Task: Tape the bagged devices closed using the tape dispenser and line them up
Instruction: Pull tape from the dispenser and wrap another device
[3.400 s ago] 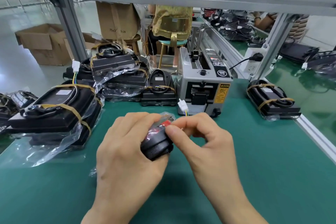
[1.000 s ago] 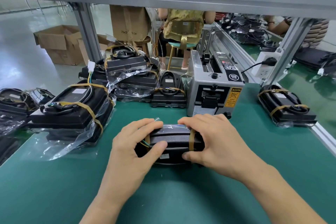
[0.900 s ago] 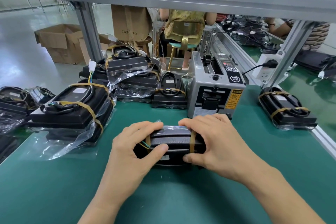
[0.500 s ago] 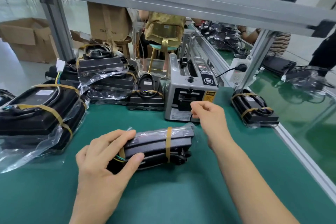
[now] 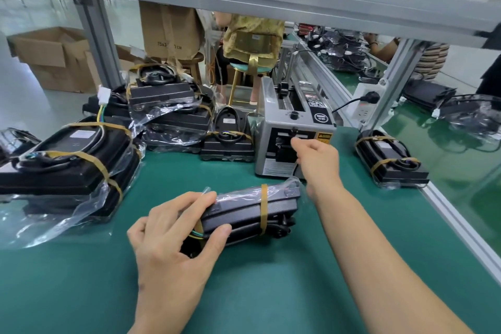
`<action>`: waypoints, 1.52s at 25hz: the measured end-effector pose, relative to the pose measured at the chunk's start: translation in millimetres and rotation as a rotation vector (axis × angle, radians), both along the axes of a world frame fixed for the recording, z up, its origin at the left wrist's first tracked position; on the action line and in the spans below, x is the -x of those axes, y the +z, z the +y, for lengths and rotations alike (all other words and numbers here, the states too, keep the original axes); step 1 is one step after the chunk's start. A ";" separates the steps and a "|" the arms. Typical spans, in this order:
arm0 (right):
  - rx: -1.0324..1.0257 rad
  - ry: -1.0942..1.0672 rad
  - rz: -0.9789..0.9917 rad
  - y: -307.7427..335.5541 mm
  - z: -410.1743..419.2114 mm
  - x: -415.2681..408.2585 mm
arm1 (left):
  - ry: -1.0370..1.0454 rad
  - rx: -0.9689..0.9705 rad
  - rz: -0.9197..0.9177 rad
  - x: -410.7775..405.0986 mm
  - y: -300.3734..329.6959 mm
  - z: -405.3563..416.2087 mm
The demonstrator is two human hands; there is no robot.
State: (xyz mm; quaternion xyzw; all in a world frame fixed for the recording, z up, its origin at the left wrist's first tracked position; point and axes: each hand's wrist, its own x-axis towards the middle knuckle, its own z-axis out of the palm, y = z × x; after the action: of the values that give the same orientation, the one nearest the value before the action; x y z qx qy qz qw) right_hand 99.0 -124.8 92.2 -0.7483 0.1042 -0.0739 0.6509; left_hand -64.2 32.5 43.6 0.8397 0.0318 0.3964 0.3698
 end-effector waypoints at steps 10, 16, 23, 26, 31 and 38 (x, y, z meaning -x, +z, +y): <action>0.728 0.265 -0.764 -6.5 30.5 129.0 | 0.026 0.064 0.035 5.1 4.9 -6.2; 0.602 0.264 -0.532 -10.4 54.8 130.8 | 0.046 0.068 0.041 5.4 6.0 -8.3; 0.474 0.305 -0.365 -2.8 55.4 132.1 | 0.030 0.065 0.037 6.7 5.6 -4.4; 0.464 0.313 -0.353 -1.7 55.4 134.3 | 0.037 0.074 0.030 6.8 6.4 -4.9; 0.518 0.291 -0.386 -4.5 58.1 134.9 | 0.033 0.064 0.022 7.0 6.5 -4.2; 0.542 0.274 -0.403 -5.8 58.3 135.5 | 0.043 0.050 0.025 7.2 6.5 -4.7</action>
State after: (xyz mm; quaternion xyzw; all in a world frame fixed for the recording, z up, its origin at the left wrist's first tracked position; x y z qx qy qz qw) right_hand -36.5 -66.5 86.4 -0.8709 -0.1510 -0.1570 0.4405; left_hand -71.4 27.8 50.0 0.8343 0.0641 0.3927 0.3817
